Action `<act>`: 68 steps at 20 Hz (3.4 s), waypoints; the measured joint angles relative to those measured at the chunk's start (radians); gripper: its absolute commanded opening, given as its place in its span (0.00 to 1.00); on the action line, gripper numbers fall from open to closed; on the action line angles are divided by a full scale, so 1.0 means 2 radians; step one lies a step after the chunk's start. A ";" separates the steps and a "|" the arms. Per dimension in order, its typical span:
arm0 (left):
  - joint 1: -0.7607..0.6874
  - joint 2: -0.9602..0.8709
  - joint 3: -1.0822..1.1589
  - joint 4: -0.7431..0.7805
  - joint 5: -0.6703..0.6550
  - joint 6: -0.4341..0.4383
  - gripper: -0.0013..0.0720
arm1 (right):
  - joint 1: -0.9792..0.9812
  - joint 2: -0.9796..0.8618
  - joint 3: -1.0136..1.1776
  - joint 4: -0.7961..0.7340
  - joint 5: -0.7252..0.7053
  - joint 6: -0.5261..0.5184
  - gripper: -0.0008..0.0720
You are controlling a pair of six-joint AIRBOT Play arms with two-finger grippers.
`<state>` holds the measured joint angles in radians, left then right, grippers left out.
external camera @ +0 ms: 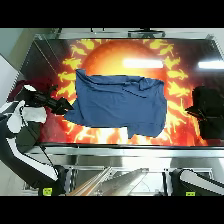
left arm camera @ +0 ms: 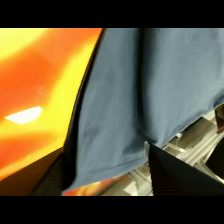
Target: Fold the shirts.
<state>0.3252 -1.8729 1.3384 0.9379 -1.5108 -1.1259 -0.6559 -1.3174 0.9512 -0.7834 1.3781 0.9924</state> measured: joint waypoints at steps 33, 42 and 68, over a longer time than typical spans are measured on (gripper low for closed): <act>0.273 0.514 0.114 -0.575 -0.026 0.098 0.05 | -0.020 0.333 0.293 0.231 -0.066 -0.075 0.04; 0.171 0.456 0.129 -0.419 0.042 0.056 0.05 | 0.033 0.219 0.318 0.212 -0.058 -0.065 0.03; -0.074 -0.101 0.261 0.044 0.150 -0.002 0.04 | 0.217 -0.253 0.262 -0.061 -0.185 0.029 0.04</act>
<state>0.1780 -2.0747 1.8599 1.0252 -1.2106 -1.1309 -0.2211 -1.8240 1.4761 -0.9058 1.0088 1.0496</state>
